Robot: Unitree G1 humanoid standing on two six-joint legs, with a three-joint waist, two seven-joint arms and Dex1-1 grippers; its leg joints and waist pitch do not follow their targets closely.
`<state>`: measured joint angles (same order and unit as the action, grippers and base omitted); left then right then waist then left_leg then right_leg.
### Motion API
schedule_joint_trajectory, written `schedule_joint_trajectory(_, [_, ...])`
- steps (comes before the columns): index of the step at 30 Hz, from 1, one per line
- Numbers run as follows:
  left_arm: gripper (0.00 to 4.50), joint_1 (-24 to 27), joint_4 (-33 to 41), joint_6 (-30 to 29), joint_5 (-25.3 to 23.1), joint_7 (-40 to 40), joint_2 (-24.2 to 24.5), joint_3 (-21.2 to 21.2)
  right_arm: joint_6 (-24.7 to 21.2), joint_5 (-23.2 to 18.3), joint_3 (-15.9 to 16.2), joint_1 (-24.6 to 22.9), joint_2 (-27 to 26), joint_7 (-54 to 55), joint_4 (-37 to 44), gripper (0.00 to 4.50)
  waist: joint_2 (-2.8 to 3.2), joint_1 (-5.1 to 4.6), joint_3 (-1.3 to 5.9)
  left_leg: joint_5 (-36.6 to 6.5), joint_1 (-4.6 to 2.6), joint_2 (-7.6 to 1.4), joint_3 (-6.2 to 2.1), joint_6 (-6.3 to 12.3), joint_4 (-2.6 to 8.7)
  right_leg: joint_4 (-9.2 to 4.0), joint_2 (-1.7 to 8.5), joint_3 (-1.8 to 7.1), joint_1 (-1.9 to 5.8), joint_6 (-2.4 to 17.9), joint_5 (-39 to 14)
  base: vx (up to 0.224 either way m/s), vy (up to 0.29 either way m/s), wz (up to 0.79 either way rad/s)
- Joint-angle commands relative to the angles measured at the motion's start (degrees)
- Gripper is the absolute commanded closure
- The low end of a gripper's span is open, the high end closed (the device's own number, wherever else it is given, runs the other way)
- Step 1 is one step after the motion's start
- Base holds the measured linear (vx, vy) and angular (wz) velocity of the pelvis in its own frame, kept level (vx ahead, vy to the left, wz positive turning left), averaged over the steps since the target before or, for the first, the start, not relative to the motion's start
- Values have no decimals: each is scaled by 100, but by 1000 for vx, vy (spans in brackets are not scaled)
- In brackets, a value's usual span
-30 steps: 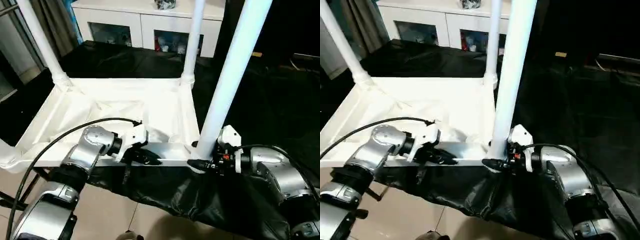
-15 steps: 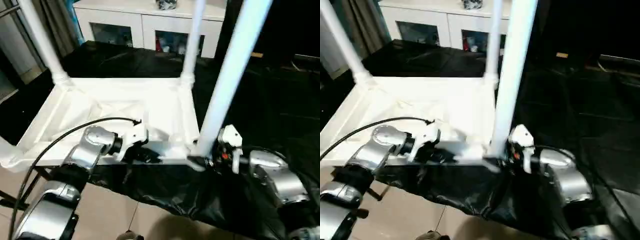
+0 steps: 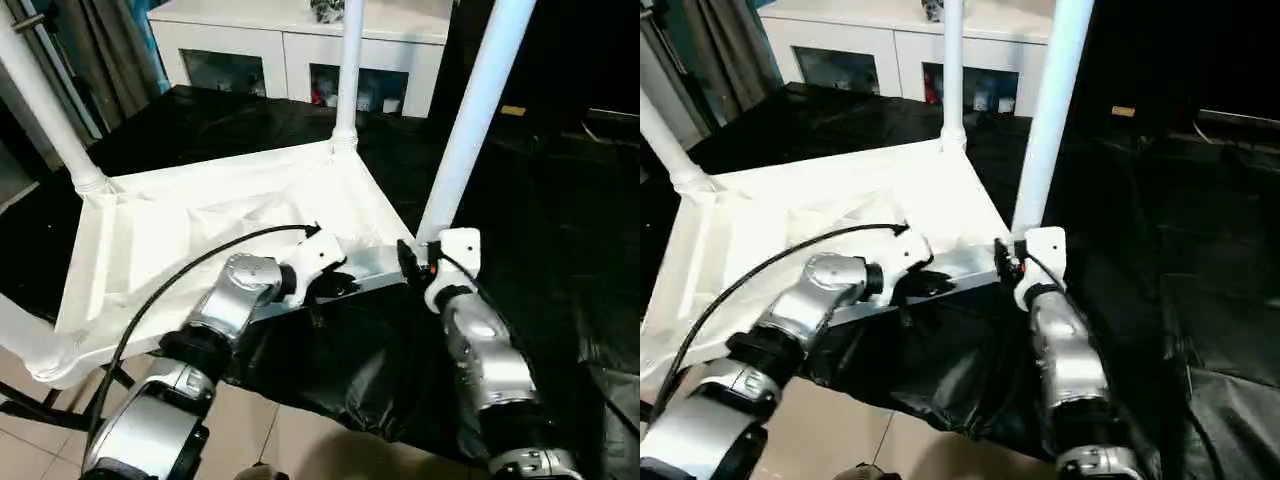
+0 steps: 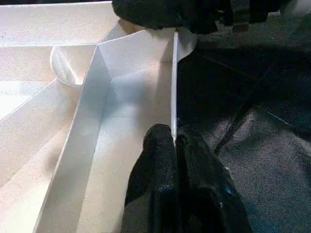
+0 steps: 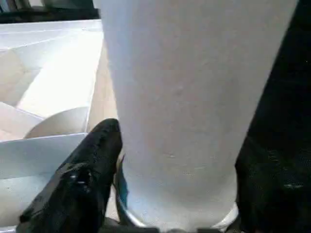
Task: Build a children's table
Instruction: Rotate leg to tighten
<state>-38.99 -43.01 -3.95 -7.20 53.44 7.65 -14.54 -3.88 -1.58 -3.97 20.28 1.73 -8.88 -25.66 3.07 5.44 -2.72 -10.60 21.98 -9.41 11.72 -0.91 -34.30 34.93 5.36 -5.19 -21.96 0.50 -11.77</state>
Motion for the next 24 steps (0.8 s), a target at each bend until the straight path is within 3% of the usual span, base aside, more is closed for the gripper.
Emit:
schedule_joint_trajectory(1, [450, 20, 162, 129, 201, -14, -310, -109, 43, -71, 411, 21, -185, -431, 8, 81, -70, -36, 332, -1442, -133, -448, -253, 33, 506, -477, 496, 369, 184, 1079, -1162, 0, 0, 0])
schedule_joint_trajectory(6, [450, 45, 202, 144, 258, 97, -254, -73, 55, -108, 409, 21, -90, -601, 42, 66, -75, -43, 349, -1182, -114, -437, -237, 175, 474, -434, 493, 363, 201, 1197, -740, 0, 0, 0])
schedule_joint_trajectory(10, [450, 45, 202, 144, 258, 97, -254, -73, 55, -108, 409, 21, -90, -601, 42, 66, -68, -46, 336, -1285, -124, -445, -239, 159, 486, -454, 497, 363, 194, 1207, -920, 0, 0, 0])
schedule_joint_trajectory(12, [450, 115, 310, 162, 414, 524, -28, -9, 6, -311, 482, 3, 356, -1465, 164, 45, -69, -45, 340, -1310, -121, -445, -242, 141, 486, -449, 496, 361, 205, 1200, -931, 0, 0, 0])
schedule_joint_trajectory(14, [450, 195, 434, 201, 634, 1256, 371, 57, -149, -709, 658, -49, 1239, -3256, 393, 45, -116, -23, 358, -1186, -88, -422, -235, 319, 444, -416, 492, 340, 288, 1222, -713, 0, 0, 0])
schedule_joint_trajectory(16, [450, 205, 434, 253, 661, 1575, 550, 30, -181, -830, 748, -71, 1538, -3888, 477, 45, -111, 3, 364, -846, -40, -434, -211, 613, 386, -359, 479, 333, 277, 1299, -306, 0, 0, 0])
schedule_joint_trajectory(17, [450, 203, 425, 280, 656, 1666, 608, 15, -185, -855, 779, -76, 1621, -4057, 500, 45, -108, 1, 354, -810, -32, -440, -202, 674, 379, -363, 491, 327, 256, 1356, -307, 0, 0, 0])
schedule_joint_trajectory(20, [450, 173, 363, 343, 603, 1850, 761, -24, -168, -810, 847, -33, 1822, -4357, 468, 45, -102, 24, 356, -824, -63, -465, -205, 622, 382, -379, 495, 322, 230, 1408, -521, 0, 0, 0])
schedule_joint_trajectory(24, [450, 168, 370, 326, 643, 1983, 871, -19, -135, -879, 906, 89, 1967, -4615, 332, 45, -99, 41, 351, -1030, -103, -482, -211, 402, 408, -391, 479, 322, 210, 1408, -827, 0, 0, 0])
